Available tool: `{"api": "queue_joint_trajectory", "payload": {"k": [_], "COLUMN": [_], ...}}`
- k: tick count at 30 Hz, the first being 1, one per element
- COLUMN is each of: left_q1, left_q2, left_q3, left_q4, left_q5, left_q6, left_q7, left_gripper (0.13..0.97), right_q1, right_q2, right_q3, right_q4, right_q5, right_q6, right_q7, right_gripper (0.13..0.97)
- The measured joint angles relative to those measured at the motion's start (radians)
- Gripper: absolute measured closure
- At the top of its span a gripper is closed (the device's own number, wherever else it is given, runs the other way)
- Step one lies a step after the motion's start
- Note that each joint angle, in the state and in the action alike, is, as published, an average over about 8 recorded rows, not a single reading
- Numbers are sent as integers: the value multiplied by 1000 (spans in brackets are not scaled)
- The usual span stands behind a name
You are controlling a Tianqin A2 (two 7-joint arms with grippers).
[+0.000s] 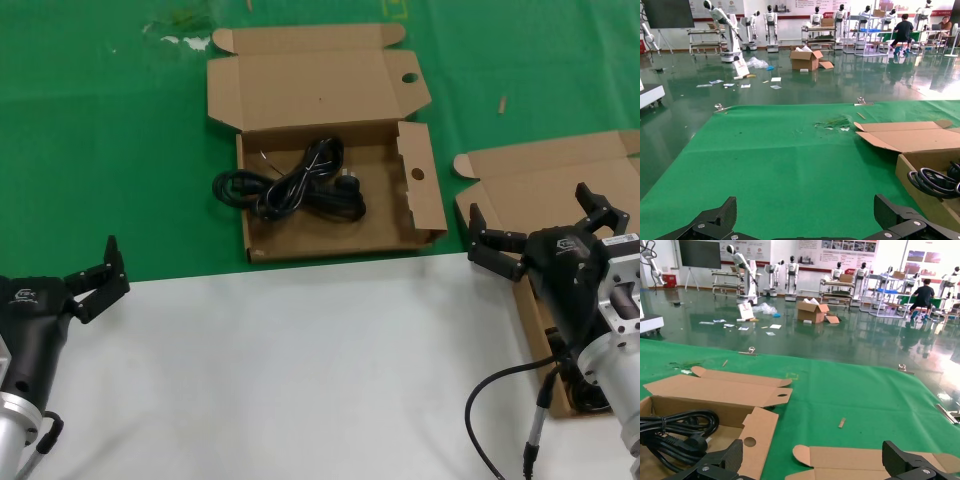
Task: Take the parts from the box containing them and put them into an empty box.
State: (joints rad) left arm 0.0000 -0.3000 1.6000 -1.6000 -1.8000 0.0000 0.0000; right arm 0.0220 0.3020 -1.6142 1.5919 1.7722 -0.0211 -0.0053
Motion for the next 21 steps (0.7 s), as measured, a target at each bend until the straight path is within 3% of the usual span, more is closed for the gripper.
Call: {"api": "queue_joint_trajectory", "payload": {"k": [21], "left_q1": [0], "left_q2": [0], "left_q3": [0], "left_q4": [0], "left_q5": [0], "left_q6": [0], "left_q7": [0], "left_gripper": [132], "right_q1": [0], "right_q2": [0], "right_q3": [0], "right_q4": [0], "right_q5": [0], "right_q6": [0], "right_q7": [0], "right_gripper": [129]}}
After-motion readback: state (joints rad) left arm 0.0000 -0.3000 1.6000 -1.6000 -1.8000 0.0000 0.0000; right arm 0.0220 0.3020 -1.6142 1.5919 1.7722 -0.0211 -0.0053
